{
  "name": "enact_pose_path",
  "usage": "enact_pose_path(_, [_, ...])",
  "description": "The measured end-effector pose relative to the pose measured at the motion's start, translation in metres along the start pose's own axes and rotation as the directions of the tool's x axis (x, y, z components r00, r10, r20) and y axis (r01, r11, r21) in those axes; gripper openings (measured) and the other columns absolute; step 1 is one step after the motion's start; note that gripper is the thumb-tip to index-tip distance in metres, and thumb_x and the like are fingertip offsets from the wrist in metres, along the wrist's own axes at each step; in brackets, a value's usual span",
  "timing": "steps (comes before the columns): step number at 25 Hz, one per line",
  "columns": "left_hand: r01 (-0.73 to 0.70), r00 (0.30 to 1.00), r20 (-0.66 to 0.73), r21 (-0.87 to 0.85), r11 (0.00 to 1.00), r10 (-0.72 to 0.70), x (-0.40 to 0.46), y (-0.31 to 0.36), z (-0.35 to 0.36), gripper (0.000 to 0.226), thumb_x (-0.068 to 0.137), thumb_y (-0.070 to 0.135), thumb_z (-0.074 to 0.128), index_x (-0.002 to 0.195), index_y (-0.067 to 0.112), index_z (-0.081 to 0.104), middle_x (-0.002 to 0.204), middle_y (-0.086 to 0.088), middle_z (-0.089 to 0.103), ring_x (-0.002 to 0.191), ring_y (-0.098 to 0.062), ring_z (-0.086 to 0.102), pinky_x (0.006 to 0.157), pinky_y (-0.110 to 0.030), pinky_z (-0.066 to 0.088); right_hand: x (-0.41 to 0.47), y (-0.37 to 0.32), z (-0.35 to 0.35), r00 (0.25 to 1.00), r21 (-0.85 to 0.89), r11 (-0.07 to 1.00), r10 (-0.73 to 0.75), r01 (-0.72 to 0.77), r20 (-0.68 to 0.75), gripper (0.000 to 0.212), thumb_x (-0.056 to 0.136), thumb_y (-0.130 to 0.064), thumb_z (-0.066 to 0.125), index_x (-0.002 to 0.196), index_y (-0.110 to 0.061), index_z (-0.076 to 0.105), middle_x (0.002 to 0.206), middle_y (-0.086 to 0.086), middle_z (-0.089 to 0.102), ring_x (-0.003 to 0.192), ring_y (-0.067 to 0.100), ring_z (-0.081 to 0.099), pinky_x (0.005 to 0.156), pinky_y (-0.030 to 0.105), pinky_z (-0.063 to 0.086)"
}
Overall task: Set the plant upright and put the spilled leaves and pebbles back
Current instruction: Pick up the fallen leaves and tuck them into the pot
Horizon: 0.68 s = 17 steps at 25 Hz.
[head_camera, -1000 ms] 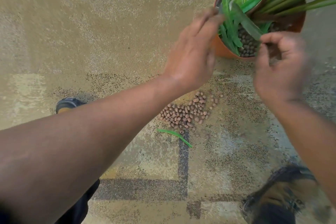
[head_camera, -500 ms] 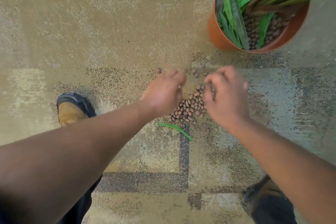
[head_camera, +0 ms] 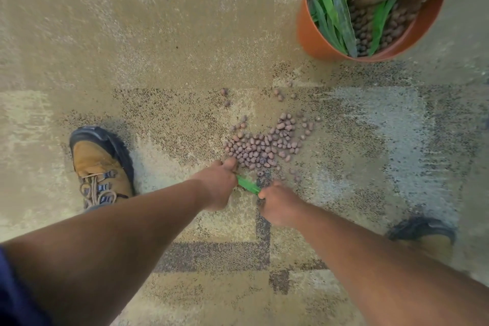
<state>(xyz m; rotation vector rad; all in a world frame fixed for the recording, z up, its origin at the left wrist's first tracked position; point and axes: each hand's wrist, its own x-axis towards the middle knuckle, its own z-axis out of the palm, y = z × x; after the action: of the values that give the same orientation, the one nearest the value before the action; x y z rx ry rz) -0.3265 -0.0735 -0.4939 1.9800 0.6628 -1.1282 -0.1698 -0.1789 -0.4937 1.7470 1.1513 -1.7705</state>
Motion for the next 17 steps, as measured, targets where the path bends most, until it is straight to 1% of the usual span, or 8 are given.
enact_pose_path(2, [-0.055, 0.998, 0.02, 0.071, 0.996, 0.054, -0.001, -0.002, -0.002, 0.054, 0.09, 0.001, 0.065, 0.141, 0.017, 0.058, 0.147, 0.001, 0.035, 0.117, -0.018, 0.043, 0.099, -0.032, 0.054, 0.001, 0.003, 0.002, 1.0, -0.022, 1.0, -0.001, 0.001, -0.005, 0.032, 0.099, -0.014, 0.062, 0.131, -0.011, 0.062, 0.133, 0.009, 0.046, 0.11, 0.021, 0.051, 0.108, 0.036, 0.048])
enact_pose_path(6, [-0.172, 0.984, 0.087, 0.225, 0.959, 0.156, -0.004, -0.01, -0.005, 0.051, 0.092, 0.001, 0.065, 0.141, 0.013, 0.056, 0.145, -0.001, 0.036, 0.104, -0.017, 0.043, 0.092, -0.033, 0.057, -0.003, 0.004, 0.004, 1.0, -0.066, 0.998, -0.022, 0.021, -0.008, 0.041, 0.097, -0.008, 0.061, 0.137, -0.018, 0.06, 0.134, 0.007, 0.045, 0.124, 0.025, 0.048, 0.113, 0.045, 0.045])
enact_pose_path(8, [-0.205, 0.977, 0.108, 0.265, 0.942, 0.183, -0.006, -0.012, -0.005, 0.052, 0.093, 0.003, 0.065, 0.143, 0.014, 0.053, 0.145, 0.0, 0.036, 0.1, -0.015, 0.041, 0.092, -0.033, 0.056, -0.005, 0.004, 0.005, 0.998, -0.029, 0.999, -0.041, 0.04, -0.043, 0.041, 0.095, -0.006, 0.063, 0.133, -0.022, 0.063, 0.127, 0.001, 0.045, 0.119, 0.021, 0.048, 0.108, 0.043, 0.049])
enact_pose_path(10, [-0.221, 0.974, 0.114, 0.269, 0.937, 0.197, -0.007, -0.016, -0.004, 0.056, 0.093, 0.005, 0.066, 0.146, 0.014, 0.05, 0.143, 0.001, 0.033, 0.097, -0.014, 0.043, 0.089, -0.032, 0.056, -0.007, 0.001, 0.006, 0.993, -0.027, 0.996, -0.083, 0.081, -0.085, 0.033, 0.094, -0.009, 0.065, 0.125, -0.022, 0.066, 0.121, -0.002, 0.044, 0.11, 0.016, 0.049, 0.1, 0.038, 0.053])
enact_pose_path(12, [-0.239, 0.97, 0.115, 0.261, 0.935, 0.216, -0.008, -0.02, -0.004, 0.062, 0.093, 0.009, 0.068, 0.15, 0.015, 0.045, 0.145, 0.003, 0.028, 0.093, -0.013, 0.046, 0.086, -0.031, 0.058, -0.007, -0.003, 0.007, 0.987, -0.068, 0.991, -0.125, 0.118, -0.102, 0.033, 0.095, -0.01, 0.066, 0.126, -0.022, 0.065, 0.123, -0.002, 0.046, 0.107, 0.016, 0.049, 0.096, 0.035, 0.054])
enact_pose_path(14, [-0.255, 0.967, 0.094, 0.248, 0.935, 0.239, -0.009, -0.021, -0.006, 0.066, 0.093, 0.015, 0.07, 0.152, 0.016, 0.041, 0.144, 0.005, 0.026, 0.085, -0.009, 0.048, 0.078, -0.029, 0.059, -0.007, -0.007, 0.004, 0.984, -0.097, 0.987, -0.142, 0.131, -0.111, 0.034, 0.096, -0.009, 0.065, 0.128, -0.021, 0.064, 0.125, -0.003, 0.049, 0.108, 0.017, 0.052, 0.097, 0.036, 0.054])
enact_pose_path(16, [-0.277, 0.96, 0.036, 0.223, 0.935, 0.276, -0.013, -0.021, -0.014, 0.066, 0.095, 0.025, 0.069, 0.153, 0.015, 0.039, 0.139, 0.006, 0.029, 0.079, -0.007, 0.05, 0.069, -0.027, 0.059, -0.012, -0.014, -0.003, 0.977, -0.126, 0.981, -0.164, 0.147, -0.137, 0.018, 0.097, -0.011, 0.065, 0.113, -0.018, 0.069, 0.122, -0.002, 0.056, 0.105, 0.018, 0.058, 0.096, 0.035, 0.056])
enact_pose_path(17, [-0.289, 0.954, -0.017, 0.217, 0.932, 0.3, -0.016, -0.021, -0.02, 0.061, 0.097, 0.031, 0.065, 0.151, 0.015, 0.042, 0.134, 0.007, 0.032, 0.079, -0.006, 0.052, 0.067, -0.025, 0.058, -0.018, -0.018, -0.009, 0.97, -0.13, 0.98, -0.174, 0.153, -0.169, 0.008, 0.098, -0.015, 0.064, 0.103, -0.017, 0.069, 0.117, -0.002, 0.059, 0.098, 0.016, 0.062, 0.089, 0.032, 0.059])
